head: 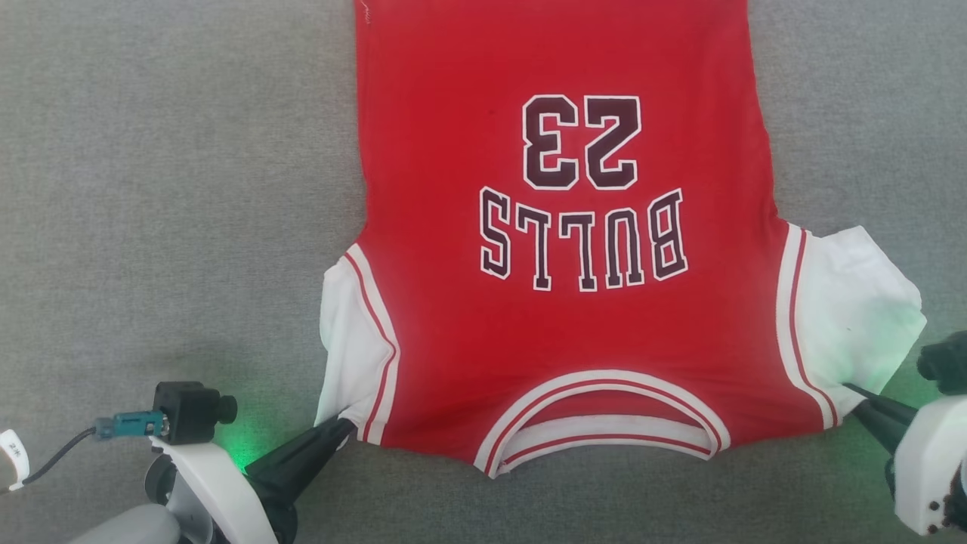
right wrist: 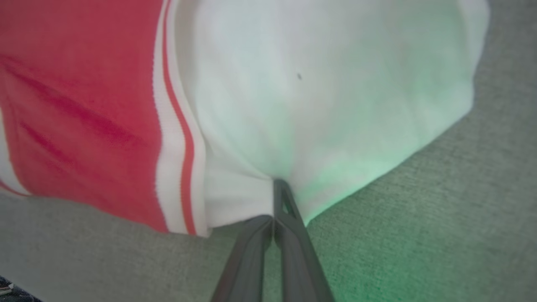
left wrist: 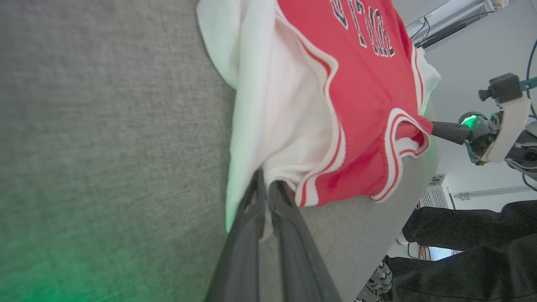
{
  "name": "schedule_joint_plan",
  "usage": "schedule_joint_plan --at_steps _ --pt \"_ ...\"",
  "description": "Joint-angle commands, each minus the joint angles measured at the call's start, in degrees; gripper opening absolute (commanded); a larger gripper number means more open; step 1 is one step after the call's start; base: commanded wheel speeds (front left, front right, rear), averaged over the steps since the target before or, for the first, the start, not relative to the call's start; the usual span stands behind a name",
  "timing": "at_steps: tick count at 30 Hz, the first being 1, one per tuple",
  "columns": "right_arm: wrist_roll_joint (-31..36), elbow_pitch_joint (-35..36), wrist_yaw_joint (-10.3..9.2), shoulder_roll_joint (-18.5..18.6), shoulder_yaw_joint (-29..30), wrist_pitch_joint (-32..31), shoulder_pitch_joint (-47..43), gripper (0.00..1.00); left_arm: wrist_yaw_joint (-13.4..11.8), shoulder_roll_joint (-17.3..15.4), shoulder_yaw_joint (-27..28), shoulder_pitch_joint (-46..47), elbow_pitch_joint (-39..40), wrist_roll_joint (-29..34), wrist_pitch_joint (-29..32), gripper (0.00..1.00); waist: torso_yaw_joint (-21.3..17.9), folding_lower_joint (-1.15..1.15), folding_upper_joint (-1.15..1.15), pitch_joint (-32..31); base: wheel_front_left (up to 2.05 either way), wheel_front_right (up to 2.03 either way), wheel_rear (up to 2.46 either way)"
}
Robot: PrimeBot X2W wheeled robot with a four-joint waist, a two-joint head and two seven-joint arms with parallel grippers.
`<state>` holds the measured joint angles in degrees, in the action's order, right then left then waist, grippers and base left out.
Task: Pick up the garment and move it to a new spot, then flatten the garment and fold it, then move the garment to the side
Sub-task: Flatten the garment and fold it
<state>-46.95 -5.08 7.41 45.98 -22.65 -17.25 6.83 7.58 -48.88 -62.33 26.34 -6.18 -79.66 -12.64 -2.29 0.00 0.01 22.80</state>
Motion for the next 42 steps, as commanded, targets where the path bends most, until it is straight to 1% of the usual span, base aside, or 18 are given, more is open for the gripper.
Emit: schedule_joint_plan --at_steps 1,2,3,4,5,7,10,13,16,18,21,25,30,31,34,37,39,42 --pt "1.33 -1.01 0.17 -3.41 -2.67 -2.22 -1.14 0.0 -0.24 1.85 -0.73 0.7 -2.75 0.24 0.37 0.0 -0.16 0.0 -0.01 0.32 0.0 0.0 0.0" --pt "1.89 -0.51 0.2 -4.04 -2.61 -2.63 -1.24 0.16 -0.3 2.39 -0.98 0.93 -3.73 0.39 0.22 0.0 -0.31 0.0 -0.01 0.43 0.0 0.0 0.0" --pt "2.03 0.65 0.27 -4.37 -3.23 -3.48 -1.48 0.56 -0.37 3.03 -1.09 0.89 -4.43 0.28 0.02 0.0 -0.53 0.0 -0.01 0.38 0.0 0.0 0.0" --pt "2.09 2.41 0.45 -4.11 -4.23 -4.41 -1.95 1.0 -0.38 3.51 -0.92 0.73 -4.91 -0.02 -0.35 0.0 -0.75 0.0 -0.01 0.22 0.0 0.0 0.0" --pt "1.55 3.88 0.45 -3.76 -4.04 -5.02 -2.55 1.0 -0.38 3.77 -0.71 0.4 -5.08 -0.38 -0.65 0.0 -0.94 0.0 -0.01 0.12 0.0 0.0 0.0" --pt "0.47 9.14 0.35 -1.07 0.33 -6.69 -3.75 1.0 -0.39 3.86 -0.01 -0.84 -4.77 -0.7 -1.59 0.0 -1.4 0.0 -0.01 -0.33 0.0 0.0 0.0" --pt "-0.81 15.24 0.08 1.37 8.58 -8.42 -4.63 1.0 -0.35 3.89 0.67 -1.62 -3.35 0.47 -2.12 0.0 -1.03 0.0 -0.01 -0.23 0.0 0.0 0.0" --pt "-2.3 20.4 0.09 2.5 16.4 -11.97 -5.31 1.0 -0.2 4.59 0.94 -0.57 -1.78 2.15 -2.24 0.0 0.62 0.0 -0.01 0.98 0.0 0.0 0.0" --pt "-3.18 22.9 0.09 3.78 23.02 -15.34 -0.8 1.0 -0.2 5.83 0.76 1.6 -0.58 4.13 -2.25 0.0 2.67 0.0 -0.01 3.22 0.0 0.0 0.0" --pt "-3.62 22.21 0.09 3.59 25.22 -17.27 4.14 1.0 -0.14 6.84 0.33 3.42 0.08 5.06 -2.24 0.0 4.2 0.0 -0.01 5.31 0.0 0.0 0.0" --pt "-2.98 17.41 0.08 2.58 25.61 -19.98 15.01 1.0 -0.14 8.93 -0.76 6.79 0.47 6.87 -1.73 0.0 7.07 0.0 -0.01 8.49 0.0 0.0 0.0" --pt "0.88 7.14 0.09 1.68 22.1 -25.64 31.16 1.0 -0.07 11.82 -2.64 11.79 0.34 7.91 -1.21 0.0 11.0 0.0 -0.01 12.9 0.0 0.0 0.0" --pt "7.29 -7.02 0.09 -2.76 19.35 -30.97 49.84 1.0 -0.08 14.06 -5.79 15.99 -0.09 8.83 -1.26 0.0 14.98 0.0 -0.01 16.79 0.0 0.0 0.0" --pt "7.29 -7.02 0.09 -2.76 19.35 -30.97 49.84 1.0 -0.08 14.06 -5.79 15.99 -0.09 8.83 -1.26 0.0 14.98 0.0 -0.01 16.79 0.0 0.0 0.0" --pt "11.78 -15.19 0.09 -4.85 18.57 -35.03 58.04 1.0 -0.22 14.48 -7.24 17.51 -0.22 9.06 -1.45 0.0 16.63 0.0 -0.01 18.6 0.0 0.0 0.0" --pt "17.05 -22.16 0.09 -5.72 18.01 -39.22 64.24 1.0 -0.39 14.4 -8.27 18.47 -0.41 9.26 -1.46 0.0 17.77 0.0 -0.01 20.0 0.0 0.0 0.0" --pt "19.94 -25.56 0.09 -6.63 17.6 -41.29 66.97 1.0 -0.44 14.46 -8.87 18.91 -0.61 9.43 -1.55 0.0 18.25 0.0 -0.01 20.67 0.0 0.0 0.0" --pt "21.24 -30.15 0.1 -9.14 17.84 -43.59 68.69 1.0 -0.61 14.46 -9.41 19.07 -0.97 9.29 -1.54 0.0 18.54 0.0 -0.01 21.13 0.0 0.0 0.0"
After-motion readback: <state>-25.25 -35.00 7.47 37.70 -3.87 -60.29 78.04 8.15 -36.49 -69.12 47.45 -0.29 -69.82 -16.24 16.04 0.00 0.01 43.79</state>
